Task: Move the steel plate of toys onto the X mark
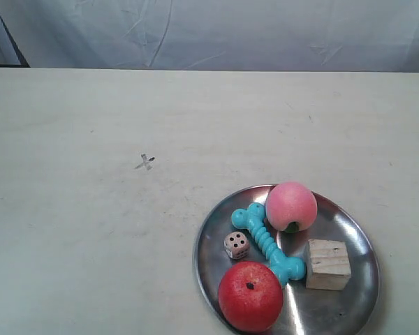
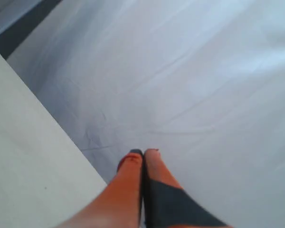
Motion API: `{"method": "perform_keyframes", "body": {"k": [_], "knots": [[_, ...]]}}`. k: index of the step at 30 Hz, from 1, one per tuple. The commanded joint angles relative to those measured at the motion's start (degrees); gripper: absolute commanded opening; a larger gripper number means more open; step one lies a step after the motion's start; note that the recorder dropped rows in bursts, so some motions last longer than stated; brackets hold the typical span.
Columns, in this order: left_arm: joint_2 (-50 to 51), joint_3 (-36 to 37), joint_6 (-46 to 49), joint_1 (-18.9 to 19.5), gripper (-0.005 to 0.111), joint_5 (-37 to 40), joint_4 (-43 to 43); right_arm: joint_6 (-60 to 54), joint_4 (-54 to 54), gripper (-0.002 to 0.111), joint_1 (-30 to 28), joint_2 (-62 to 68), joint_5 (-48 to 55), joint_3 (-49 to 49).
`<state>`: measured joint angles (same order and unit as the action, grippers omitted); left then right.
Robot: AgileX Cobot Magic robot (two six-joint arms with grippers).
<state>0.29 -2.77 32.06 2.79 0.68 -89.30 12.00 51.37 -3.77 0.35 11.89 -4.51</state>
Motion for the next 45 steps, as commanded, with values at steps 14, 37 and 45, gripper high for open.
{"method": "perform_keyframes", "body": {"k": [14, 37, 45], "knots": [[0.7, -12.6, 13.1, -0.2, 0.0, 6.5, 17.2, -10.8, 4.9, 0.0, -0.1, -0.3, -2.6, -3.6], [61.7, -31.7, 31.2, -20.3, 0.0, 38.1, 7.3, -21.2, -25.9, 0.0, -0.1, 61.1, 28.3, -31.9], [83.4, -36.1, 25.9, -20.7, 0.0, 40.2, 12.6, -18.0, -33.4, 0.005, -0.1, 62.8, 26.9, -28.6]]}}
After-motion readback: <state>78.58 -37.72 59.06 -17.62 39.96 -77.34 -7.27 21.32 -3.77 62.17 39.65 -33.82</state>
